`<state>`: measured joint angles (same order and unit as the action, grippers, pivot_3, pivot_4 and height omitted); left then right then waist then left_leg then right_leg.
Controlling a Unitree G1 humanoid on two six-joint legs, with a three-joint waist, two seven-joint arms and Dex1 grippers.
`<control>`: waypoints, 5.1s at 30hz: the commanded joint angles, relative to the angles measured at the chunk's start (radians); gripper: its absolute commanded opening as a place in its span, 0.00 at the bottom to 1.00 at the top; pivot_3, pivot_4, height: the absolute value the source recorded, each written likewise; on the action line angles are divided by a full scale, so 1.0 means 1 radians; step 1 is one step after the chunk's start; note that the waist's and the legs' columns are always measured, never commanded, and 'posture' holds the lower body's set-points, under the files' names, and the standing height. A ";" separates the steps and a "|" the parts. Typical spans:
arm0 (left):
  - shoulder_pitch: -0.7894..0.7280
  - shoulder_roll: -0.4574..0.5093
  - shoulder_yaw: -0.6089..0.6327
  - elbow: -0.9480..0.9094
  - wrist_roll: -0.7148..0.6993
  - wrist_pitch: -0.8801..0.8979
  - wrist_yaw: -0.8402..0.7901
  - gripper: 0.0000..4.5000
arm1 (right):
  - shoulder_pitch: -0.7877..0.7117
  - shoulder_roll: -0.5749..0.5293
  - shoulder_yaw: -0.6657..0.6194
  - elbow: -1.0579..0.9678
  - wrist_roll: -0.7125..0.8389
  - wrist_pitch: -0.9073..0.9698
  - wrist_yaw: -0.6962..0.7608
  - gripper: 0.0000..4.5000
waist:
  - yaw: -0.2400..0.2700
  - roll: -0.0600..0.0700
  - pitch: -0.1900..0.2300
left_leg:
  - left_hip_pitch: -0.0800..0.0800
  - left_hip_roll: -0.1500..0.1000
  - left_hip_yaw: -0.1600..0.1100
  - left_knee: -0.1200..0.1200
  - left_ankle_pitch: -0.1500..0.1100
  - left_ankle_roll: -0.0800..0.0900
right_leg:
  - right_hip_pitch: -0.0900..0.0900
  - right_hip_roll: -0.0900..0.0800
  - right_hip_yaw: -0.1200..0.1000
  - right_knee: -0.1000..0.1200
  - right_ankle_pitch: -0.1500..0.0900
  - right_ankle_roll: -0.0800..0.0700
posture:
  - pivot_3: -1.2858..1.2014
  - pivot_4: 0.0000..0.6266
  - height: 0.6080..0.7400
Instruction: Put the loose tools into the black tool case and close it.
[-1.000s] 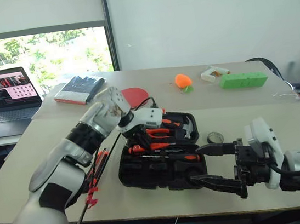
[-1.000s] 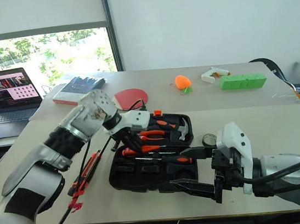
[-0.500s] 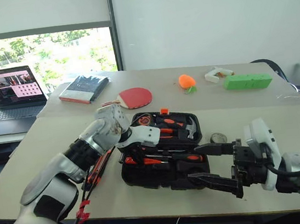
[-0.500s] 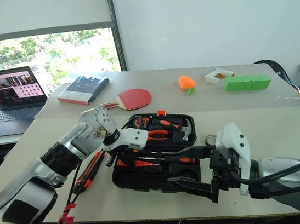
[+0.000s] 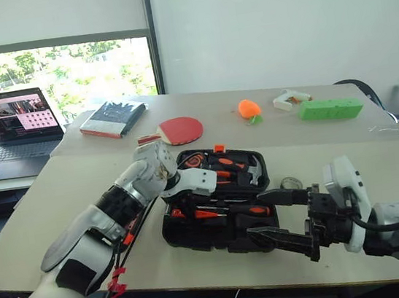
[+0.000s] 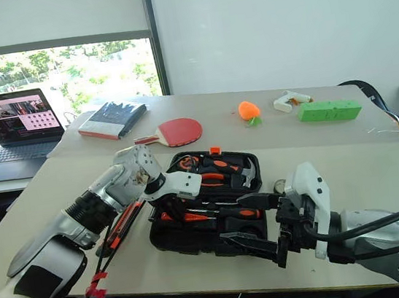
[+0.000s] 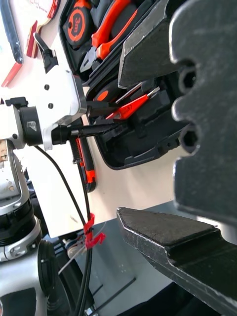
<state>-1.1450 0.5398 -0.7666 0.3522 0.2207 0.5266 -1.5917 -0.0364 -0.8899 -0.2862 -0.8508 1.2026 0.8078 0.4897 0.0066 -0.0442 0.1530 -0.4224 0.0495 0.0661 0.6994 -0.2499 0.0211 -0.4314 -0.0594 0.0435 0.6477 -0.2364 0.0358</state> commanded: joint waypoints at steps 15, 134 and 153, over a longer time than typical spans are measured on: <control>-0.022 0.045 -0.005 -0.068 -0.073 0.071 -0.023 0.46 | -0.038 0.031 0.035 -0.003 0.009 -0.033 -0.013 1.00 | -0.010 0.000 0.000 | 0.000 0.000 -0.001 -0.001 0.000 0.000 | 0.000 0.000 0.000 0.000 0.000 0.000 | 0.52 0.24 0.97; 0.880 0.679 1.099 -0.586 -0.489 0.698 0.363 0.99 | -0.307 -0.051 0.149 0.264 -0.136 -0.007 0.383 1.00 | 0.016 0.003 0.000 | 0.007 0.001 0.000 -0.004 0.001 -0.001 | 0.007 -0.003 -0.003 -0.001 -0.005 -0.002 | 0.52 0.24 0.97; 0.263 0.489 0.323 -0.402 -0.533 0.898 0.567 0.99 | -0.196 0.034 0.108 0.139 -0.088 0.004 0.225 1.00 | -0.006 0.002 0.000 | 0.006 0.000 -0.001 -0.005 0.001 0.000 | 0.006 0.001 -0.001 0.000 -0.005 -0.002 | 0.52 0.24 0.97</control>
<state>-0.8573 1.0093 -0.4009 -0.0634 -0.3381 1.4594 -1.0237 -0.2412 -0.8637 -0.1501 -0.6784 1.0959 0.8294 0.7367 0.0010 -0.0420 0.1525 -0.4163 0.0493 0.0649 0.6943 -0.2493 0.0207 -0.4252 -0.0587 0.0424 0.6476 -0.2410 0.0342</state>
